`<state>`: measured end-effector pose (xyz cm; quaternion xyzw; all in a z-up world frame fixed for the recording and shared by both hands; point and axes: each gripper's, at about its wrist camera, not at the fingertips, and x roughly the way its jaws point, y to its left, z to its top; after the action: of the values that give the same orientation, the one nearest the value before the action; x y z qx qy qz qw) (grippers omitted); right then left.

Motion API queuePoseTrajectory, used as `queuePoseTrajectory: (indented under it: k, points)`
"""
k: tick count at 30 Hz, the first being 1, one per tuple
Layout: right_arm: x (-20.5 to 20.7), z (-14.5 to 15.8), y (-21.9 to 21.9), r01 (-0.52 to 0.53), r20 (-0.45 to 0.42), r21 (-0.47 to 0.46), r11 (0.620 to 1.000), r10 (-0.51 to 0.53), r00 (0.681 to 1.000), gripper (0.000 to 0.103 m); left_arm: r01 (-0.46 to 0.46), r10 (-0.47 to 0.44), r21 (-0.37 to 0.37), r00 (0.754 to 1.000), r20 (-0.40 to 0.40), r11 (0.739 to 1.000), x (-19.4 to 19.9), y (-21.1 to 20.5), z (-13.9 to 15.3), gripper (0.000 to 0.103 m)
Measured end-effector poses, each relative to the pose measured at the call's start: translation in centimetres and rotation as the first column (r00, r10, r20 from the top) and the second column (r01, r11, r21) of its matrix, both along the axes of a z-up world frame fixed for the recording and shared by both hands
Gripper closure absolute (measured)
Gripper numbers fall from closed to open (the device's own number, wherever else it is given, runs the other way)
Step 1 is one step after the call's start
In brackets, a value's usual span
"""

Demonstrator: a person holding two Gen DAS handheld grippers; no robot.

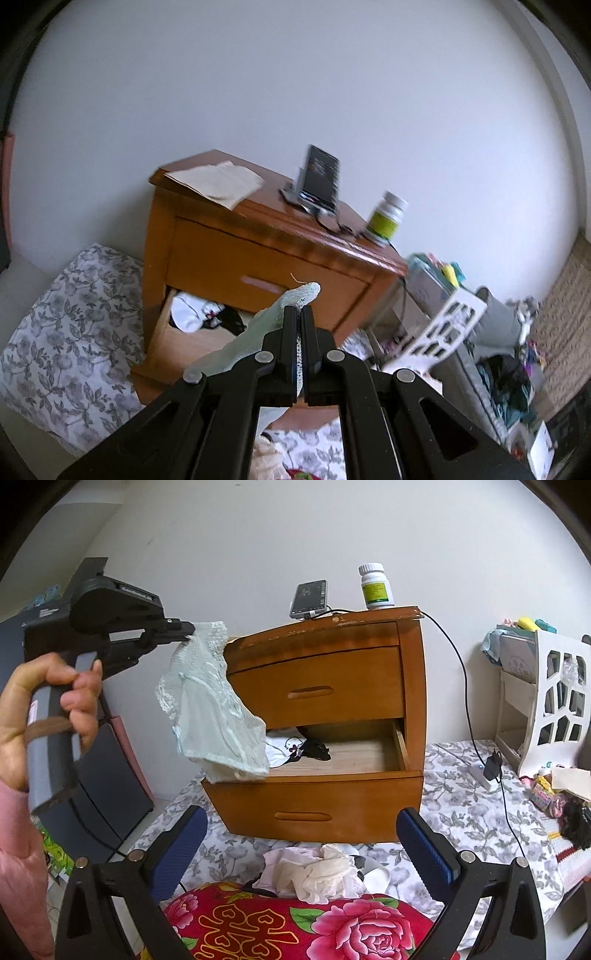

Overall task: Organize soft objects
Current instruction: 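Lift the pale green lace cloth out of the drawer with the left tool, then lower the lace cloth onto the cloth pile and open the left tool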

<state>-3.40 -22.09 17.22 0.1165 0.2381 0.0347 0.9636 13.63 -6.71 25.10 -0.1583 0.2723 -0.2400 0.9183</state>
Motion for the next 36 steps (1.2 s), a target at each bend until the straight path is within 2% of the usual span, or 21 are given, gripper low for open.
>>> queuePoseTrajectory:
  k: [6,15,28,36]
  points:
    - [-0.1,0.0,0.1,-0.001,0.001,-0.001,1.000,0.001,1.000,0.000,0.102,-0.100,0.059,0.994,-0.033,0.993,-1.7,-2.1,-1.9,0.102]
    - [0.0,-0.5,-0.2,0.006,-0.015,0.005,1.000,-0.006,1.000,0.000,0.188,-0.172,0.136,0.978,-0.121,0.973,-2.0,-4.5,-6.1,0.102]
    - [1.0,-1.7,-0.4,0.002,-0.051,0.007,1.000,-0.001,0.999,0.000,0.234,-0.164,0.233,0.944,-0.286,0.944,0.2,-6.3,-13.5,0.102]
    - [1.5,-2.5,-0.7,0.004,-0.076,0.008,1.000,-0.003,0.997,0.000,0.266,-0.146,0.288,0.915,-0.377,0.920,1.6,-7.4,-18.2,0.102]
